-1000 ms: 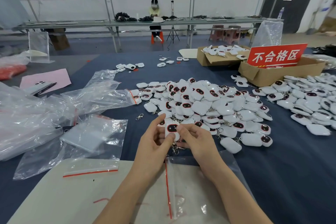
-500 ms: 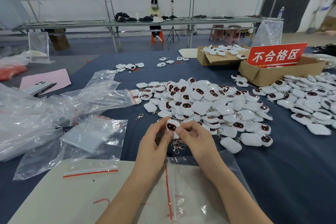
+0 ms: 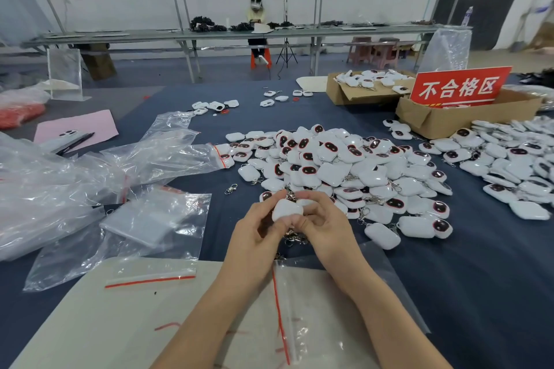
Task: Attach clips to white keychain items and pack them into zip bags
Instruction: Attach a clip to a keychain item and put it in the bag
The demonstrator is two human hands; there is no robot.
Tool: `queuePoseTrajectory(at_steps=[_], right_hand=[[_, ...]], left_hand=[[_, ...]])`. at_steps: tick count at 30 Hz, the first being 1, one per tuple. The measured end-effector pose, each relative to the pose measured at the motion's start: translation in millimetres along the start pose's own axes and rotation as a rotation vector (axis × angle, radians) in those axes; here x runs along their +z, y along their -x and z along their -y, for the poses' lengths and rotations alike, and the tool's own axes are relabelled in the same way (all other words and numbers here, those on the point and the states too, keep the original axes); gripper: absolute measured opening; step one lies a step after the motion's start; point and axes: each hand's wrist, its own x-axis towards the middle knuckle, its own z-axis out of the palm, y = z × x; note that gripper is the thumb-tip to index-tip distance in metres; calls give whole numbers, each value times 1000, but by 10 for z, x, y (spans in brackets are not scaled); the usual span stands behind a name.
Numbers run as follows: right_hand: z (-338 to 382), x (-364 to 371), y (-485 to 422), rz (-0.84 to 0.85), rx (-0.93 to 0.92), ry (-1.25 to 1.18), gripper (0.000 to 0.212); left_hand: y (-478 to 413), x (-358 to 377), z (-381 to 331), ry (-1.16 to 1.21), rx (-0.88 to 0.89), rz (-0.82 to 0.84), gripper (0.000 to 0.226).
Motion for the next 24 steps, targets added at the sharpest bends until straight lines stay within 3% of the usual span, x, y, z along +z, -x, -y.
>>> queuePoseTrajectory(at_steps=[4,12,19,24], right_hand=[[-4,21,8,-76,-8,-22,22],[29,37,46,-73,-47,18,26],[35,80,43,-118,-11,12,17],[66,62,41,-101,25,0,19]], left_hand=[[-8,26,1,78,-22,-65,39],[-17,24,29,144,-76,-141,37],[-1,50,14,28,-51,-91,23],[-41,-6,-22,126,-85,-116,6]])
